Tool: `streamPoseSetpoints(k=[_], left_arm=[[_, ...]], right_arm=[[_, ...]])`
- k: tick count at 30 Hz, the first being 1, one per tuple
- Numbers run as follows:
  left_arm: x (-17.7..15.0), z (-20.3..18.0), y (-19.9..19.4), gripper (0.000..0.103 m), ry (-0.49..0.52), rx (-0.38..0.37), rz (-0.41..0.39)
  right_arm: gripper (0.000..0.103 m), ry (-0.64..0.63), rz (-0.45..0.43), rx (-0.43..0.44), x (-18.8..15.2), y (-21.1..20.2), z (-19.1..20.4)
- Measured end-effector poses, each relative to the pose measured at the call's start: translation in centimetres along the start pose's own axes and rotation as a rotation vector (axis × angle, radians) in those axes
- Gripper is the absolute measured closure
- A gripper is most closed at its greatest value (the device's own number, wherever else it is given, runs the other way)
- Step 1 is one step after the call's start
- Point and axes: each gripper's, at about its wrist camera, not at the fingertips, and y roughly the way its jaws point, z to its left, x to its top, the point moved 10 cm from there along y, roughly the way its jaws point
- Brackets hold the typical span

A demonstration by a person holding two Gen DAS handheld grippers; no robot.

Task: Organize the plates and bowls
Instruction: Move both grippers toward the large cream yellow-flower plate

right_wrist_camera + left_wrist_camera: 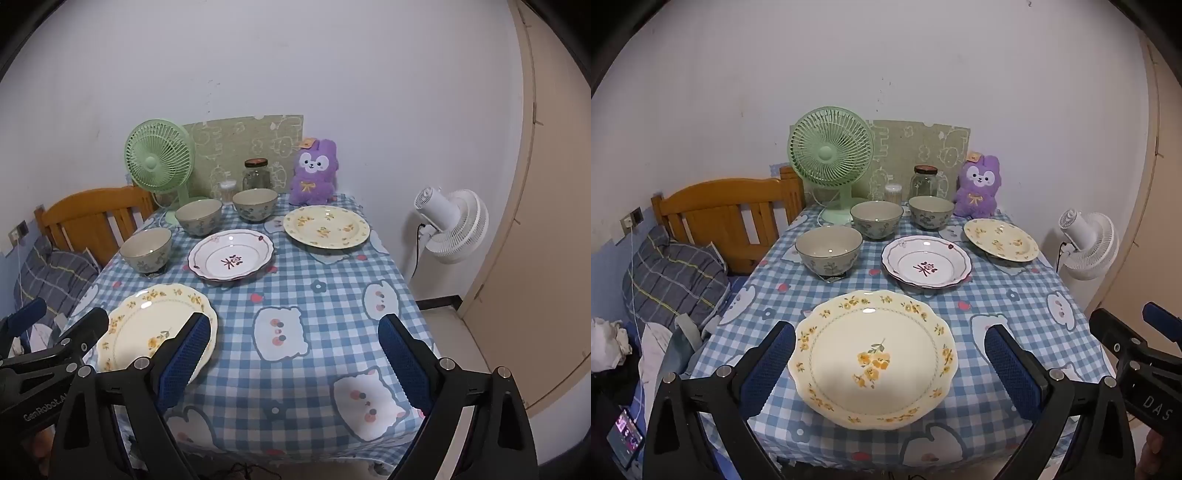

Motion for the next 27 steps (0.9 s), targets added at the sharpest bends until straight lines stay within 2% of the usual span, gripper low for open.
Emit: streamPoseSetpoints(k=[9, 27], left_arm=[[0.1, -0.3, 0.1, 0.0, 0.005, 0.003, -0.039], [0.6, 0.3, -0.3, 0.0, 0.004, -0.007, -0.035]], right_arm=[[0.009, -0.032, -0.005, -0.04, 0.3, -0.2, 0.5], [0.009, -0.031, 0.025, -0.018, -0.7, -0.2, 1.2]])
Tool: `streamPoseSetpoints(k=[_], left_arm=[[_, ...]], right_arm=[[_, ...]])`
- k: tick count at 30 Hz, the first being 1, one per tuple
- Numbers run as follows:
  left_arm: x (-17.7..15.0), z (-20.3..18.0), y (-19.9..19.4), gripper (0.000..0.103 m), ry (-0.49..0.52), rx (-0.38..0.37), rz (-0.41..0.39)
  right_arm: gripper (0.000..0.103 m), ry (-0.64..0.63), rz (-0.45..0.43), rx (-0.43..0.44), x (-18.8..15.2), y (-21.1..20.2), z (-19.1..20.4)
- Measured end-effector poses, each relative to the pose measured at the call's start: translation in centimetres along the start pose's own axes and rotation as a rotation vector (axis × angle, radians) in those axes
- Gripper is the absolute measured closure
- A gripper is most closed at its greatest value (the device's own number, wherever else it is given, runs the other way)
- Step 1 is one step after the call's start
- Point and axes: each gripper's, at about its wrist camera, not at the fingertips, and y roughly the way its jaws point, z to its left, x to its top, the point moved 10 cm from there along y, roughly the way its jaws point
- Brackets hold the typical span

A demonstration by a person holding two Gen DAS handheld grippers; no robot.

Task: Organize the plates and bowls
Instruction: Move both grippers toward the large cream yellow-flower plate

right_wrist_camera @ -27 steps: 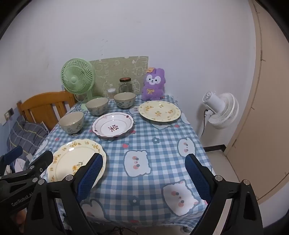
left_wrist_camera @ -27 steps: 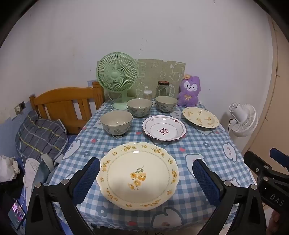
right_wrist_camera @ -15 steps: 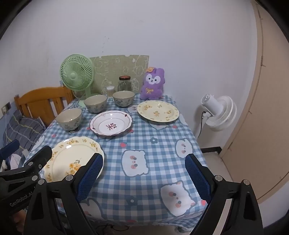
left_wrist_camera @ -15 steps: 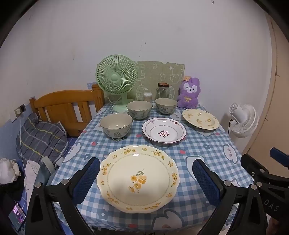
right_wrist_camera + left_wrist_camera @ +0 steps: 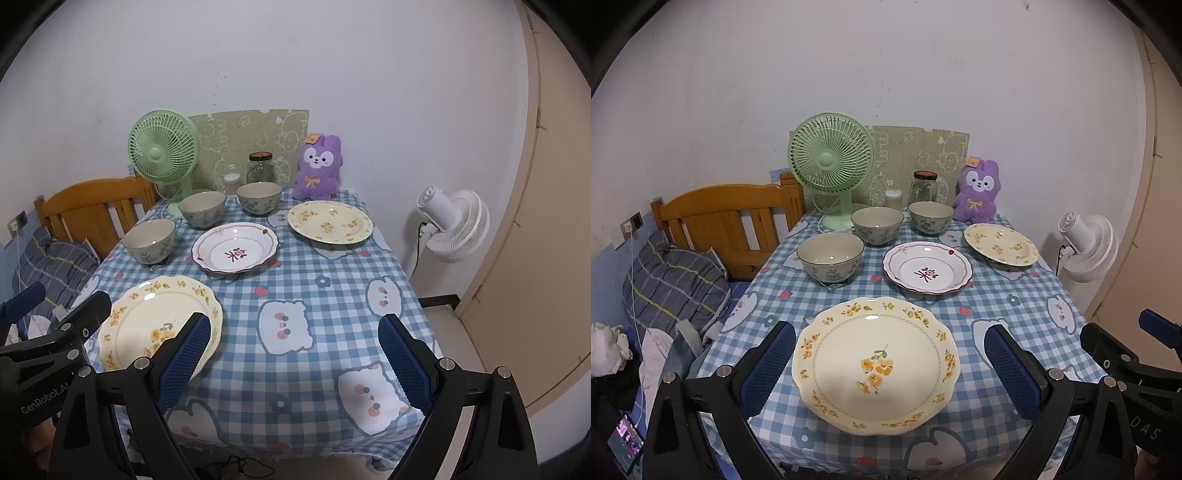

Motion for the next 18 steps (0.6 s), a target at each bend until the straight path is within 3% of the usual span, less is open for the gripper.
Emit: streamPoseSetpoints(k=[6, 18], left_arm=[[0.06, 0.04, -0.17, 0.005, 0.001, -0.009, 0.002], [-0.13, -0.33, -0.53, 0.004, 0.006, -0.007, -0.002]], right_arm=[[0.009, -0.003, 0.012, 0.008, -0.43, -0.27, 0.02], [0.009, 0.005, 0.013, -0.006, -0.12, -0.34, -0.35]])
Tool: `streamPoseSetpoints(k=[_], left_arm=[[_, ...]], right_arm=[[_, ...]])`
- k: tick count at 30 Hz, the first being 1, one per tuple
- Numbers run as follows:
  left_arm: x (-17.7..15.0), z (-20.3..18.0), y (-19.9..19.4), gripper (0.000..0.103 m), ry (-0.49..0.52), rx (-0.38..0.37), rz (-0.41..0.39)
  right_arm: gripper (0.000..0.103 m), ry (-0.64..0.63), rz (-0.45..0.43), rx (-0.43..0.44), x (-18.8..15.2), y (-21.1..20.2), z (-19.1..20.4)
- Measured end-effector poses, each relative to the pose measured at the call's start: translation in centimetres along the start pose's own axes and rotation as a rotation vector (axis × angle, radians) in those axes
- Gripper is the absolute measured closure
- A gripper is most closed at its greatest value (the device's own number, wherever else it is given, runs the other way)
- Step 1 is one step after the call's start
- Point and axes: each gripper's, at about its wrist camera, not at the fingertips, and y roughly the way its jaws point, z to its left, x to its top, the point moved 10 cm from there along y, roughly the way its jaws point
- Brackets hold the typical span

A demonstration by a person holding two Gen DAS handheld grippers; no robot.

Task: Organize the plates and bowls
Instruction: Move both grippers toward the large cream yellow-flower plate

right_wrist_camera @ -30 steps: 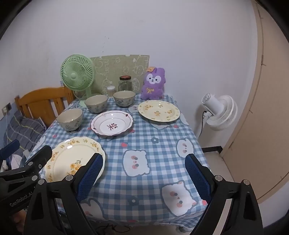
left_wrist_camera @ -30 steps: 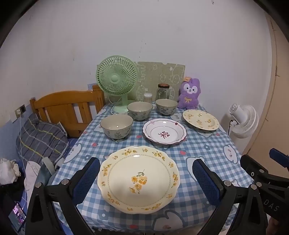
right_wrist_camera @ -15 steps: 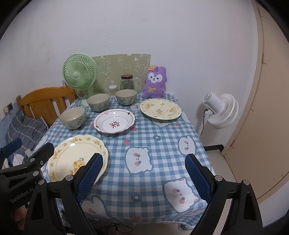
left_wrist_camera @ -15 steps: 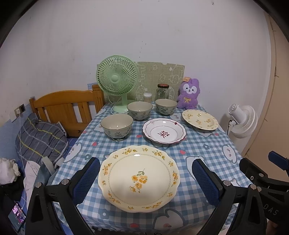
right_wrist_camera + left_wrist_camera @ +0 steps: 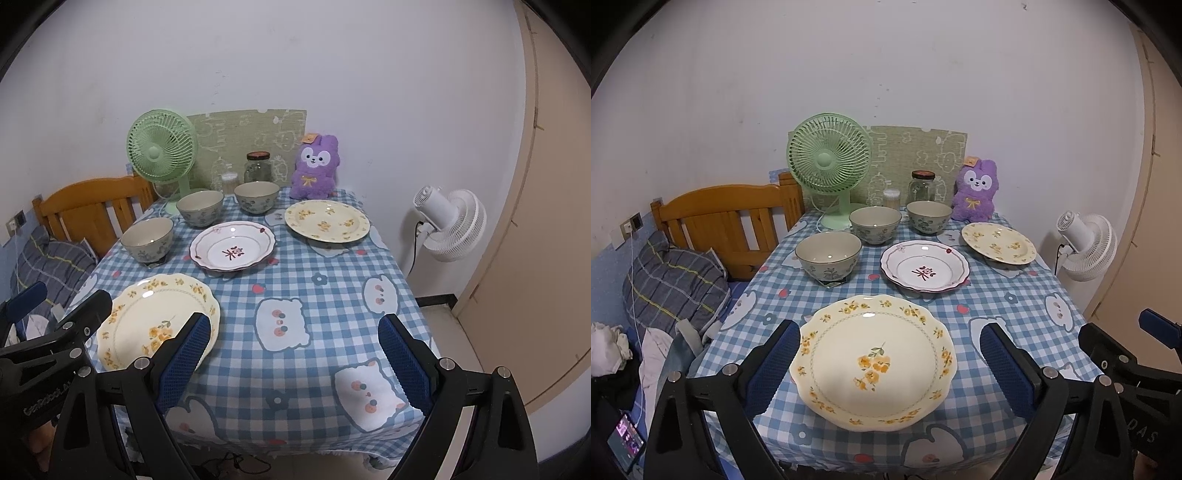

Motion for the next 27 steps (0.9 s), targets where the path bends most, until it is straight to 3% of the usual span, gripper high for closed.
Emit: streamPoseSetpoints(k=[27], left_arm=[[0.3, -0.46, 0.07, 0.004, 0.007, 0.0, -0.008]], right_arm=[[0.009, 0.009, -0.01, 0.008, 0.25, -0.09, -0.39]])
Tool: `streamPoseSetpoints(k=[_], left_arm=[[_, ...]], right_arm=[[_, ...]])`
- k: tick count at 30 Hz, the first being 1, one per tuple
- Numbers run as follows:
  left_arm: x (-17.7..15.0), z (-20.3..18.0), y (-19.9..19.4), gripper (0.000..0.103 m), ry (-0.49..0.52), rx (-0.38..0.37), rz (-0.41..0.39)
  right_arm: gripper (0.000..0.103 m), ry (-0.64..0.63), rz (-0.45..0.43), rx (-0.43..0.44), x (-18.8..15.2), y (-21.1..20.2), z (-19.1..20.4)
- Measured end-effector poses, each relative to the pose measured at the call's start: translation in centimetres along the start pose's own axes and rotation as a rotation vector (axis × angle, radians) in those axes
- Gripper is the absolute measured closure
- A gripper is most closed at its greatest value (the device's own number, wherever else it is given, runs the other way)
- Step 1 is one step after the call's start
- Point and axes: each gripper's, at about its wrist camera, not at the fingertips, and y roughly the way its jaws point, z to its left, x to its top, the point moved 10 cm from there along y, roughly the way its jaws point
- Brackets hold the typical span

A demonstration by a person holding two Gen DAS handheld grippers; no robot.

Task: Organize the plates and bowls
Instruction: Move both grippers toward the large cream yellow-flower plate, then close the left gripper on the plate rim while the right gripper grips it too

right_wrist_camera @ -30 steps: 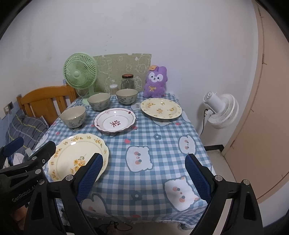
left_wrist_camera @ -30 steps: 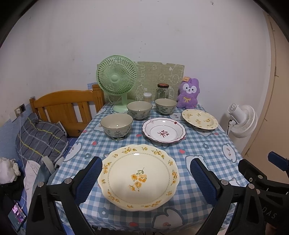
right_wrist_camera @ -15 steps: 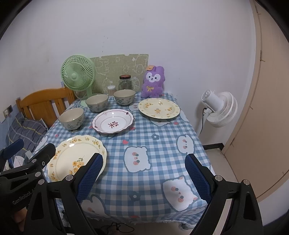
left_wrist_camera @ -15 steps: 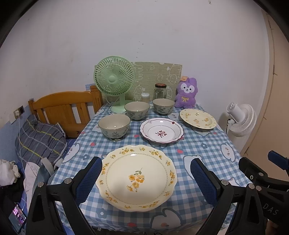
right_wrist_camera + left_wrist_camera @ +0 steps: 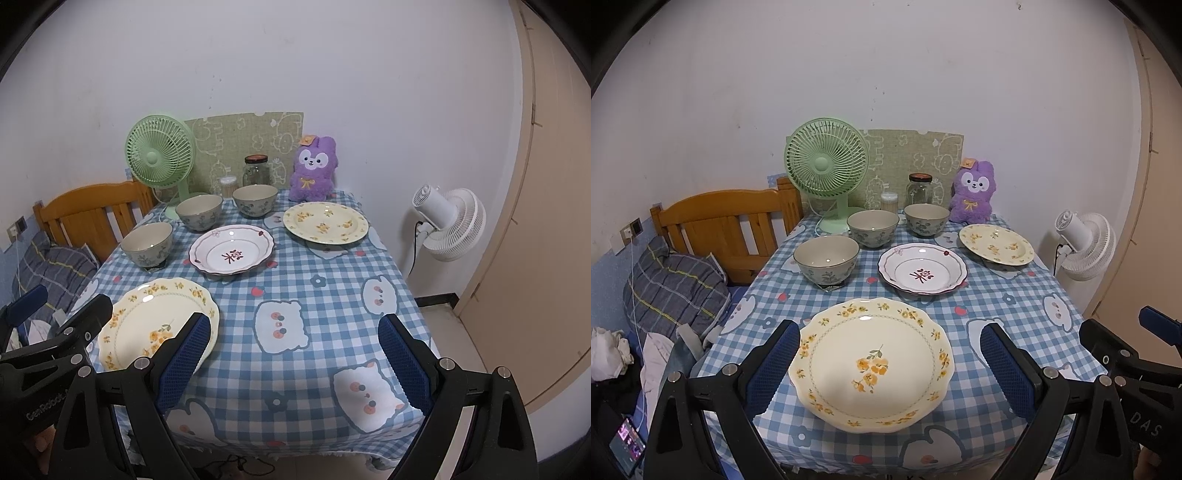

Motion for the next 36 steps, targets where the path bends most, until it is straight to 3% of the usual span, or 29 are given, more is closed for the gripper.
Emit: streamPoseSetpoints(k=[22, 36], left_arm=[[0.2, 0.0, -0.1, 0.005, 0.024, 0.003, 0.006], [1.4, 4.4, 3.9, 0.009, 0.048, 0.021, 0.069]], right_arm=[[0.01, 0.017, 0.012, -0.001, 0.7, 0.3, -0.4], [0.018, 0.012, 0.102, 0.005, 1.9, 4.9, 5.6]])
